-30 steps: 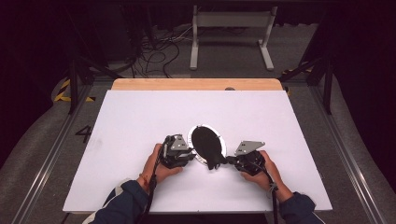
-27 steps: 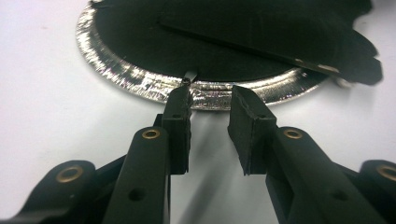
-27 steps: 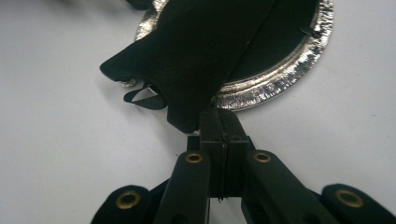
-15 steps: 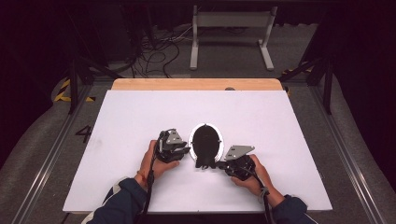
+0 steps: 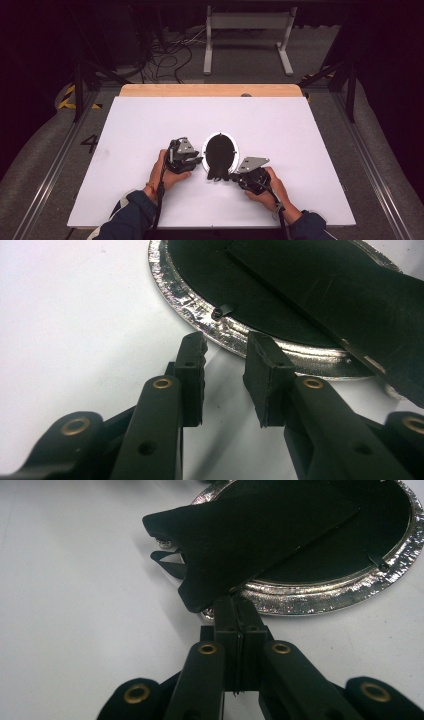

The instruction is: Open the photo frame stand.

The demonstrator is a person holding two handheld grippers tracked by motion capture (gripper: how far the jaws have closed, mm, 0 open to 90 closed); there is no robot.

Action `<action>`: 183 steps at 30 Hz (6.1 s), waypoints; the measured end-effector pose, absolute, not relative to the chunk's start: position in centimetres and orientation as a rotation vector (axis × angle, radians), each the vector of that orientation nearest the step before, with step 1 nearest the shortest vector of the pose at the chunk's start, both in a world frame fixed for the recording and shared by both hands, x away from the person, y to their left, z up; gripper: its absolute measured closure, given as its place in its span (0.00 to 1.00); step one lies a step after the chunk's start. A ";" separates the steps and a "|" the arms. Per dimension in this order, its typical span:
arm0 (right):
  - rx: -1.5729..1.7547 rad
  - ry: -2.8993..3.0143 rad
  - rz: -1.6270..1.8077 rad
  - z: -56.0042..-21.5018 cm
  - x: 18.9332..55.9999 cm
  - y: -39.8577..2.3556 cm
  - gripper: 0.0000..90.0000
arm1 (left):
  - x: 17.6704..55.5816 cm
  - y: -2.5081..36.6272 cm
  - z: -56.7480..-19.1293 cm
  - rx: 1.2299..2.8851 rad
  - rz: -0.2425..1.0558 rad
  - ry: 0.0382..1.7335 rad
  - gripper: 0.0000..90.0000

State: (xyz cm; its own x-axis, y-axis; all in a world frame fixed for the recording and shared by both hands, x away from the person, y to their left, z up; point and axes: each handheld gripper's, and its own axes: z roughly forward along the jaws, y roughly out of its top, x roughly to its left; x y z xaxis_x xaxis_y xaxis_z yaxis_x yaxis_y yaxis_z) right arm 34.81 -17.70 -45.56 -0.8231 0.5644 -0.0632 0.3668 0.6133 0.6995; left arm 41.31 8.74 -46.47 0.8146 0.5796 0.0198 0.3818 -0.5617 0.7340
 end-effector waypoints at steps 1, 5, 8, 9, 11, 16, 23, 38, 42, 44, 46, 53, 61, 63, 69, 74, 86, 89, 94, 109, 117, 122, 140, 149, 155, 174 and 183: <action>0.758 2.563 1.019 -45.6 34.8 -17.7 1.00 | 41.3 8.7 -46.5 2.233 0.334 0.703 0.76; 0.745 2.557 1.021 -45.6 34.7 -17.7 0.98 | 41.2 8.6 -46.1 2.279 0.349 0.646 0.77; 0.744 2.571 1.026 -45.4 34.7 -18.0 0.92 | 40.9 8.7 -45.6 2.276 0.367 0.622 0.76; 0.734 2.574 1.029 -45.4 34.6 -18.1 0.91 | 40.8 8.8 -45.4 2.273 0.367 0.612 0.75; 0.722 2.573 1.024 -45.3 34.5 -18.1 0.88 | 40.5 8.9 -45.0 2.273 0.371 0.592 0.73; 0.707 2.569 1.033 -44.8 34.4 -18.2 0.82 | 39.5 9.3 -44.2 2.272 0.374 0.522 0.66; 0.736 2.548 1.062 -44.2 34.3 -18.7 0.70 | 37.0 11.3 -43.0 2.261 0.408 0.454 0.50; 0.753 2.482 1.098 -43.6 33.0 -19.2 0.46 | 33.9 17.8 -44.7 2.213 0.483 0.544 0.29; 0.761 2.505 1.105 -43.9 33.1 -19.0 0.38 | 33.3 18.6 -45.2 2.196 0.484 0.556 0.22; 0.771 2.511 1.119 -43.9 33.2 -19.0 0.36 | 33.0 19.0 -45.3 2.187 0.478 0.571 0.19; 0.781 2.513 1.123 -44.0 33.3 -19.0 0.36 | 32.8 19.2 -45.3 2.184 0.482 0.581 0.17; 0.809 2.574 1.076 -44.4 33.8 -19.4 0.63 | 31.6 20.3 -45.4 2.193 0.512 0.614 0.13; 0.801 2.614 1.035 -45.1 34.4 -18.8 0.71 | 30.8 21.9 -45.3 2.167 0.504 0.656 0.13; 0.801 2.616 1.018 -45.2 34.6 -18.5 0.72 | 30.7 22.0 -45.4 2.174 0.500 0.661 0.14; 0.777 2.651 1.002 -45.0 35.0 -17.9 0.72 | 30.2 22.1 -45.7 2.187 0.489 0.665 0.13; 0.711 2.692 0.969 -44.8 34.9 -17.0 0.77 | 29.6 22.5 -46.0 2.182 0.483 0.693 0.13; 0.798 2.700 1.050 -44.9 35.9 -16.8 0.78 | 29.0 22.7 -46.1 2.184 0.476 0.713 0.13; 0.875 2.719 1.143 -45.0 36.5 -17.2 0.77 | 29.0 22.7 -46.3 2.187 0.461 0.713 0.13; 0.943 2.730 1.241 -45.2 37.0 -17.7 0.73 | 29.0 22.5 -46.4 2.198 0.473 0.726 0.13; 1.217 2.677 1.572 -46.3 38.4 -18.7 0.61 | 29.7 21.7 -46.6 2.234 0.488 0.750 0.13; 1.383 2.621 1.720 -46.8 39.3 -18.9 0.60 | 30.2 21.3 -47.0 2.264 0.485 0.739 0.14; 1.456 2.574 1.767 -46.8 39.4 -18.8 0.58 | 30.2 21.3 -47.0 2.271 0.491 0.735 0.14; 1.673 2.450 1.876 -47.5 40.3 -18.4 0.59 | 30.8 21.0 -46.8 2.257 0.462 0.712 0.13; 1.665 2.453 1.859 -47.4 40.4 -18.3 0.59 | 31.2 20.8 -46.7 2.237 0.443 0.720 0.14; 1.647 2.463 1.832 -47.3 40.4 -18.3 0.63 | 32.3 20.3 -46.3 2.192 0.421 0.746 0.15; 1.412 2.523 1.776 -46.4 39.7 -18.2 0.71 | 40.5 14.7 -44.7 2.119 0.308 0.723 0.14; 1.219 2.556 1.714 -45.7 39.2 -17.8 0.72 | 42.4 13.0 -45.2 2.063 0.208 0.736 0.14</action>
State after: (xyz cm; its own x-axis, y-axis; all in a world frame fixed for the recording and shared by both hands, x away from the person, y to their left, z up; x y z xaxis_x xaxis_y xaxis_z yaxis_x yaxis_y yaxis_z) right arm 39.24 -17.83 -45.74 -0.7164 0.4780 0.5082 0.6515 0.1979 0.7323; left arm 42.35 12.99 -45.22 0.8078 0.5750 -0.1298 0.4221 -0.4106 0.8082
